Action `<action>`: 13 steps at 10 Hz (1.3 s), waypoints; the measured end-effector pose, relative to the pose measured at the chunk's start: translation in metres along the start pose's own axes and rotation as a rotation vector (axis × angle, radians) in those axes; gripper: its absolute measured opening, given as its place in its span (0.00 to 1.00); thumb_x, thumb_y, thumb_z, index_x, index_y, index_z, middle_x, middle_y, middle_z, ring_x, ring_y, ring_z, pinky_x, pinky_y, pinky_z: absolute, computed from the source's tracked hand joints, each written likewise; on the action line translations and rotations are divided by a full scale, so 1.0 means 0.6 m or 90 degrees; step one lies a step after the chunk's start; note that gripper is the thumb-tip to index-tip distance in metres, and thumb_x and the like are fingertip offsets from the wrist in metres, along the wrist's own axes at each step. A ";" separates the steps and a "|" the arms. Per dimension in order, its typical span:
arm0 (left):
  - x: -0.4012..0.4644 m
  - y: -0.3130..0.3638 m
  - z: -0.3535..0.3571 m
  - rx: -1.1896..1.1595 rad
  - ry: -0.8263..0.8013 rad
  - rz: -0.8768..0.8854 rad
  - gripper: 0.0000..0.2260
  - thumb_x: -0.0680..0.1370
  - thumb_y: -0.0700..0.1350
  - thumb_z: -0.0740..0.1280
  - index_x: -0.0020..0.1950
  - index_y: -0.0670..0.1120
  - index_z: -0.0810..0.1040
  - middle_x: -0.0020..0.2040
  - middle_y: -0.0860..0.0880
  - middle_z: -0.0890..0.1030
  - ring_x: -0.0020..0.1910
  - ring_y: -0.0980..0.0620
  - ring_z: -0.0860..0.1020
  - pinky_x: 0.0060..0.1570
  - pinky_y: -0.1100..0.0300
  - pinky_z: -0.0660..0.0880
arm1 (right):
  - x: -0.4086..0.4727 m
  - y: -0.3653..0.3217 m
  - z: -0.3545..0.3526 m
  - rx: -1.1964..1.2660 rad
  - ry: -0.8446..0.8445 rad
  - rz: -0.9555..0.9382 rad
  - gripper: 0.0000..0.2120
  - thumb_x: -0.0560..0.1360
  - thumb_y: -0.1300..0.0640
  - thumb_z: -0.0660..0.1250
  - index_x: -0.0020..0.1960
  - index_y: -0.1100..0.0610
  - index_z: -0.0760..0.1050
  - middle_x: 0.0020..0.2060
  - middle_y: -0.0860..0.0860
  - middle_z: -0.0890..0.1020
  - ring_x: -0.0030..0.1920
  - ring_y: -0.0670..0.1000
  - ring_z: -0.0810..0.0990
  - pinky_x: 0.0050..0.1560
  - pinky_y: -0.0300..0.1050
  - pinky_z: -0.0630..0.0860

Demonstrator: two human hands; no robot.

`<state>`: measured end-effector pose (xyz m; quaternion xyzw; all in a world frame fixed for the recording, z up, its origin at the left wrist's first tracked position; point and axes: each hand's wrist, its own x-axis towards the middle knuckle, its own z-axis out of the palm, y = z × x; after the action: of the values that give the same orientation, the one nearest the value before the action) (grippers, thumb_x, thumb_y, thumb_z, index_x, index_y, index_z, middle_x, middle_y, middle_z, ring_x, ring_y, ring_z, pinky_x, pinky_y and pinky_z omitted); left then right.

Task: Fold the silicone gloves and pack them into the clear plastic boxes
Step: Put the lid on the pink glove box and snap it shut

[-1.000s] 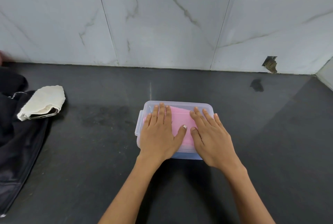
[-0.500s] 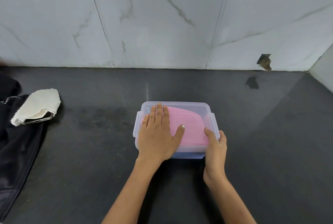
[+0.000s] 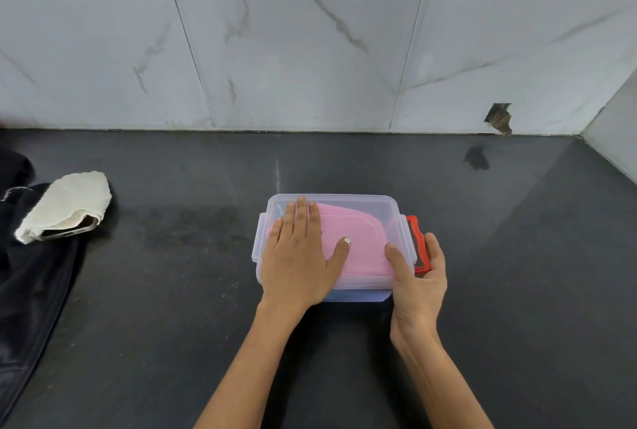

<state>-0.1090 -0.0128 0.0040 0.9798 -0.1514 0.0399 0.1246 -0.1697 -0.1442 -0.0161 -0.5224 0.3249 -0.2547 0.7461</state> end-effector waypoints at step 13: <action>-0.002 0.003 -0.004 -0.015 -0.008 -0.008 0.30 0.81 0.58 0.45 0.77 0.45 0.41 0.78 0.48 0.42 0.77 0.52 0.42 0.72 0.57 0.38 | -0.003 -0.050 0.037 -0.890 -0.214 -0.449 0.29 0.78 0.66 0.49 0.77 0.60 0.45 0.77 0.54 0.50 0.77 0.51 0.44 0.74 0.43 0.37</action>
<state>-0.1107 -0.0137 0.0066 0.9794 -0.1464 0.0315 0.1351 -0.1553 -0.1389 0.0181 -0.9723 0.1082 -0.1307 0.1604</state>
